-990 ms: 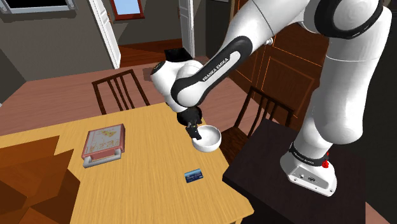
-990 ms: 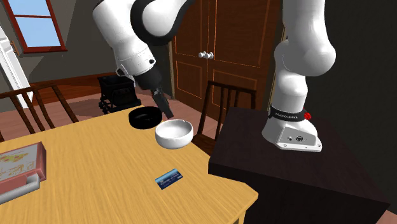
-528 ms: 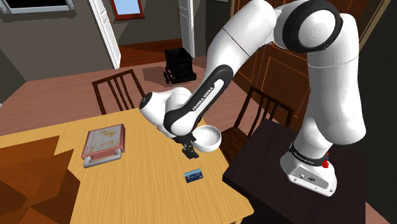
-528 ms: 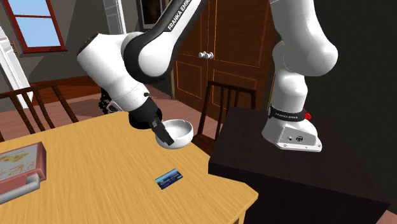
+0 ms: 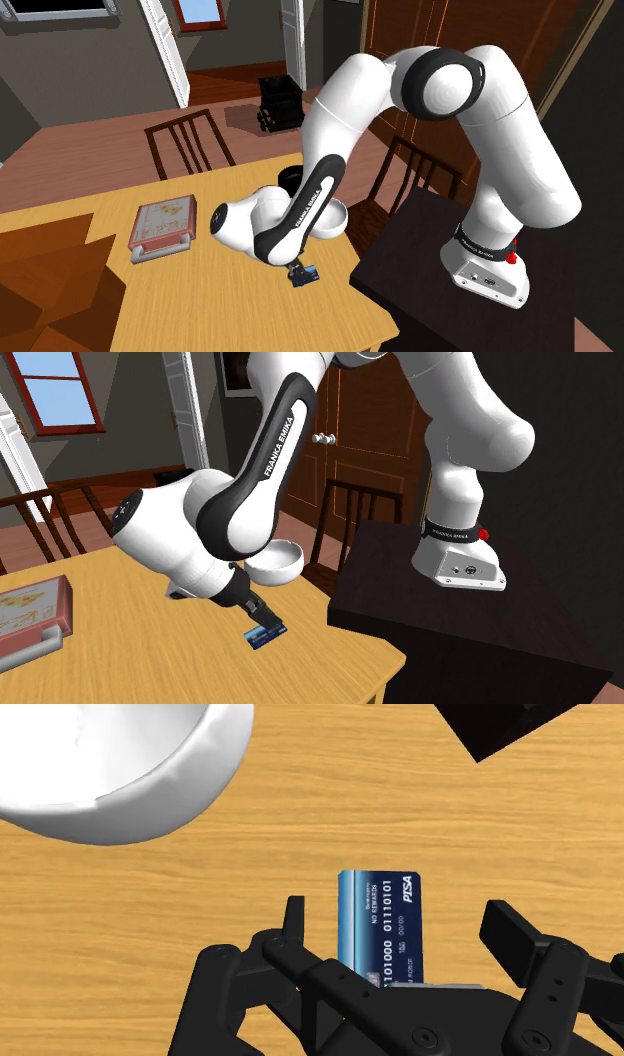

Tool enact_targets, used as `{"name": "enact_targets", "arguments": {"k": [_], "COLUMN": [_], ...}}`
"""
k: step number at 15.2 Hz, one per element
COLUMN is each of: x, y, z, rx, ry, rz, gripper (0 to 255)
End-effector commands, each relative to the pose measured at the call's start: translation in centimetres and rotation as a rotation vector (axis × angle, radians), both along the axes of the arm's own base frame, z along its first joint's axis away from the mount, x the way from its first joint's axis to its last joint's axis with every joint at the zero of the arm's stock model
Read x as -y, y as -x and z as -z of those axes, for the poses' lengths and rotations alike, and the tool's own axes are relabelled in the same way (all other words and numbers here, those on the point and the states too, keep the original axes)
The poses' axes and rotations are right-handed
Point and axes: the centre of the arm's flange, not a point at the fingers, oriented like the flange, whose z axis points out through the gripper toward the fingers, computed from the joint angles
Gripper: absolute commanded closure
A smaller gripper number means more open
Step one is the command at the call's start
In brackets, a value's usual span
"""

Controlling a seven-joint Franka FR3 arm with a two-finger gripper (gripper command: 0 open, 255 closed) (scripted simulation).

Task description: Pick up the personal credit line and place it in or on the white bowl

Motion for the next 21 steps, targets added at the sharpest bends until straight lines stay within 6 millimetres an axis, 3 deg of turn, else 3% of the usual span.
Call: {"name": "enact_targets", "arguments": {"k": [1,7,14,15,21], "x": [0.0,1.4,1.4,1.4,1.4], "y": [0.5,1.4,1.4,1.4,1.4], "z": [1.3,3.8,3.8,3.8,3.8], "rx": [-0.004,-0.004,-0.005,-0.005,-0.005], "ry": [0.003,0.003,0.003,0.003,0.003], "rz": [-0.012,-0.012,-0.012,-0.012,-0.012], "gripper": [0,0,0,255,255]}}
